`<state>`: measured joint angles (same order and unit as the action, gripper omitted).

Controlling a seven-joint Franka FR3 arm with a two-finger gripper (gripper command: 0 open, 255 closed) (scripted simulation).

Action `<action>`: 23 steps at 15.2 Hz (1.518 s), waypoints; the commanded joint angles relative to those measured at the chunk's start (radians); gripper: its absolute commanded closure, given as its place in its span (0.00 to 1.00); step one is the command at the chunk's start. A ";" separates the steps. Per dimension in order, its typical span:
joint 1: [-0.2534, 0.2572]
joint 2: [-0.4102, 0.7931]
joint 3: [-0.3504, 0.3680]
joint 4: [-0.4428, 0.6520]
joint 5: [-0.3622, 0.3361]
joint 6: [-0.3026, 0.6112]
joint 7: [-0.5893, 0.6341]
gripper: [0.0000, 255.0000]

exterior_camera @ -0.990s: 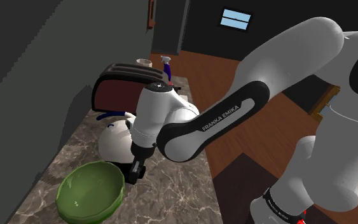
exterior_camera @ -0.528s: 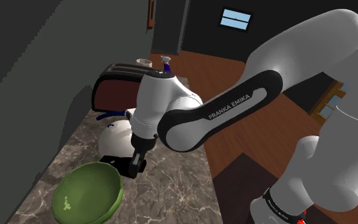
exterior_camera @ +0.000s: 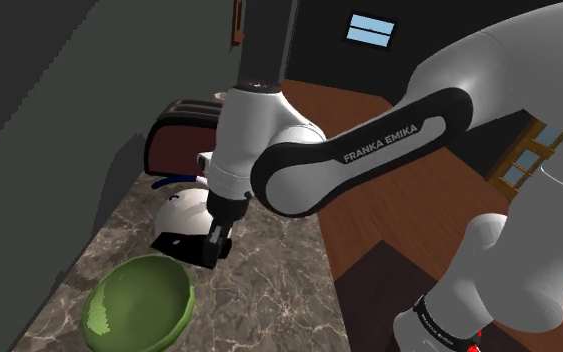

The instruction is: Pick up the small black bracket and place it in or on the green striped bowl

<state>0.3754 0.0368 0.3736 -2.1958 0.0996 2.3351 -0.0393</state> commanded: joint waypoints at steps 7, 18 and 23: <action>-0.004 -0.054 -0.003 0.055 0.017 -0.106 -0.007 1.00; 0.038 -0.004 0.043 0.189 -0.024 -0.186 0.108 1.00; 0.111 0.125 0.088 0.327 -0.109 -0.200 0.259 1.00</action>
<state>0.4705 0.1283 0.4540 -1.9123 0.0123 2.1469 0.1866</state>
